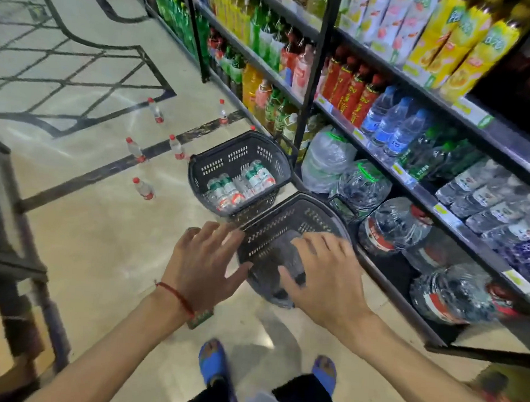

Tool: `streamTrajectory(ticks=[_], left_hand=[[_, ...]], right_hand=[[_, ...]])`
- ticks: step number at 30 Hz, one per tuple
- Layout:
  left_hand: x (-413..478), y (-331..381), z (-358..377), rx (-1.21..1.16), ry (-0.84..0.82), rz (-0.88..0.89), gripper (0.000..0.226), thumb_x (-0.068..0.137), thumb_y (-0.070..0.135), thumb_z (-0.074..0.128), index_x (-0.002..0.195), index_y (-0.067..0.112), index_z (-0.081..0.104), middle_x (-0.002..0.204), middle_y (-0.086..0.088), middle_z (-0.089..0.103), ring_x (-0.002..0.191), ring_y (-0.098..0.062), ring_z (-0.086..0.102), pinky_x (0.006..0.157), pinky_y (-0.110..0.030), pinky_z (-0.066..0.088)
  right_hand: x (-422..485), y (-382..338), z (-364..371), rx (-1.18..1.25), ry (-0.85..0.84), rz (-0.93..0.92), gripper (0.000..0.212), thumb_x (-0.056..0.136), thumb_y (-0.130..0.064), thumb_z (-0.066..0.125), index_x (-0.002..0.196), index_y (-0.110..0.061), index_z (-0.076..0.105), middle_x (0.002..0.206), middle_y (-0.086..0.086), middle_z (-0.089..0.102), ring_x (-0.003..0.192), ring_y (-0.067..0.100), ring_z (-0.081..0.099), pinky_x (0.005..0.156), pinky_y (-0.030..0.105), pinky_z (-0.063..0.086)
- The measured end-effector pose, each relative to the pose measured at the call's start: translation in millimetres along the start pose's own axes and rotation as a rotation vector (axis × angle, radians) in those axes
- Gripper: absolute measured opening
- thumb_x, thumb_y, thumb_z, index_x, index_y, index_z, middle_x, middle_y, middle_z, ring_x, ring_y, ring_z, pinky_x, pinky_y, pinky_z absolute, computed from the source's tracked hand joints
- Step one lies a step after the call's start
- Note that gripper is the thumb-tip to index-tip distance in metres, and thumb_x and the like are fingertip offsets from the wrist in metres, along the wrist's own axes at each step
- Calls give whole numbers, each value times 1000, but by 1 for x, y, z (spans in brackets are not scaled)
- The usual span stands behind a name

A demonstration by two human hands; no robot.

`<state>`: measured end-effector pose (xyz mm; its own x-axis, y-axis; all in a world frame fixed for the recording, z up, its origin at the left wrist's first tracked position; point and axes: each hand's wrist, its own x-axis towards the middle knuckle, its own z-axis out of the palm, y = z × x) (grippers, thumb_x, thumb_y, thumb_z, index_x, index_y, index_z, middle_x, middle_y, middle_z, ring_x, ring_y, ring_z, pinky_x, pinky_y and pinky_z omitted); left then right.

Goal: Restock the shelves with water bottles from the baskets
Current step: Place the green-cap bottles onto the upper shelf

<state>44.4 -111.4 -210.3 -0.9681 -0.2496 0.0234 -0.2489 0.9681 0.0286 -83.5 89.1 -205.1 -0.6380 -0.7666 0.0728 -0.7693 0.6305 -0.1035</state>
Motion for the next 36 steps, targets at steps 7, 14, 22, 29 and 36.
streamTrajectory(ticks=[7, 14, 22, 29, 36], left_hand=[[-16, -102, -3, -30, -8, 53, 56, 93, 59, 50, 128, 18, 65, 131, -3, 64, 112, -30, 61, 82, -42, 53], [37, -167, 17, -52, -15, 106, 52, 89, 56, 55, 123, 19, 66, 123, -2, 66, 107, -29, 64, 78, -41, 53], [174, -232, 20, -11, -109, 218, 49, 93, 56, 47, 125, 23, 63, 127, 2, 64, 112, -25, 62, 81, -40, 53], [295, -269, 7, -92, -71, 285, 40, 94, 46, 56, 121, 19, 67, 124, 0, 67, 107, -26, 64, 78, -41, 54], [392, -319, 33, -120, -118, 476, 36, 89, 46, 60, 114, 21, 67, 116, 3, 67, 99, -25, 63, 75, -40, 55]], right_hand=[[45, -97, 15, -20, -20, 58, 48, 91, -57, 45, 109, -22, 72, 110, -1, 68, 106, 26, 61, 93, 39, 42], [115, -113, 39, -4, 17, 54, 46, 90, -55, 53, 110, -18, 72, 110, 2, 67, 105, 27, 60, 90, 40, 42], [239, -98, 67, 7, -25, 152, 45, 90, -52, 52, 112, -19, 73, 108, 1, 67, 106, 26, 60, 91, 42, 48], [327, -75, 70, -26, -79, 207, 38, 91, -47, 51, 109, -20, 70, 109, 1, 64, 107, 26, 57, 90, 41, 45], [391, -85, 79, -42, -69, 380, 37, 93, -47, 54, 111, -19, 71, 112, 0, 65, 106, 27, 58, 87, 42, 41]])
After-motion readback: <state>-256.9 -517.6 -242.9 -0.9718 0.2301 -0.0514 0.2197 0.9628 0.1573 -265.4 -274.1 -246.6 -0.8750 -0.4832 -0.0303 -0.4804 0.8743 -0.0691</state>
